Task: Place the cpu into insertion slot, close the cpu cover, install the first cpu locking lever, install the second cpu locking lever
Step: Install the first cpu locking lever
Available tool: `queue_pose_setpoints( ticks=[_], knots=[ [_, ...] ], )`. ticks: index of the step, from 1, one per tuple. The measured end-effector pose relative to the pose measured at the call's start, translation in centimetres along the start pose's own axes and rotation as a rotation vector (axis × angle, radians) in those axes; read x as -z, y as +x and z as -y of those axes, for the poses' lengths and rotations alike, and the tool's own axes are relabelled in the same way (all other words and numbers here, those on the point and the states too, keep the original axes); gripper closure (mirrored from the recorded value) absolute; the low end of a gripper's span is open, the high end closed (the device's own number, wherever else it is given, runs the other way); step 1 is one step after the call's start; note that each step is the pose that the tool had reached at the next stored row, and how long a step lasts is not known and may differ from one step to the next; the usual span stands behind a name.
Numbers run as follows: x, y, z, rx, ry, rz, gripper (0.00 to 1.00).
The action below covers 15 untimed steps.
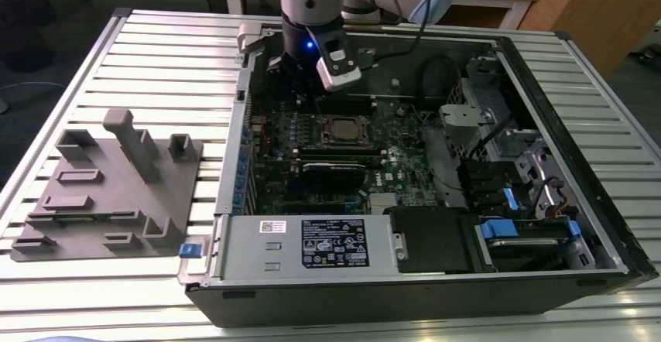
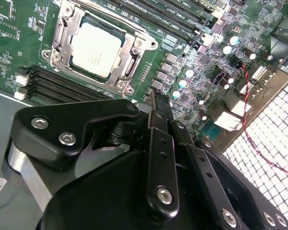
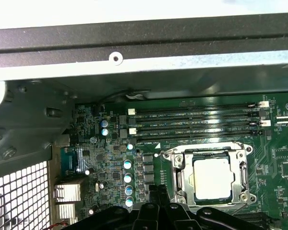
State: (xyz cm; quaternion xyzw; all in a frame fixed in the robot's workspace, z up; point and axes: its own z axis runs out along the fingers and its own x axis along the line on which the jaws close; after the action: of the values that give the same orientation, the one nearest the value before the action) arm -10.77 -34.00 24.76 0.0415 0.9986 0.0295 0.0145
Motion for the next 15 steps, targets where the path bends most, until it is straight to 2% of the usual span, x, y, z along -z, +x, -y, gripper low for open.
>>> queue_pose_setpoints(
  ticks=[5, 15],
  knots=[
    [-0.02, -0.26, -0.02, 0.0, -0.0003, 0.0002, 0.89],
    [0.29, -0.28, -0.04, 0.0, -0.0007, 0.0005, 0.89]
  ],
)
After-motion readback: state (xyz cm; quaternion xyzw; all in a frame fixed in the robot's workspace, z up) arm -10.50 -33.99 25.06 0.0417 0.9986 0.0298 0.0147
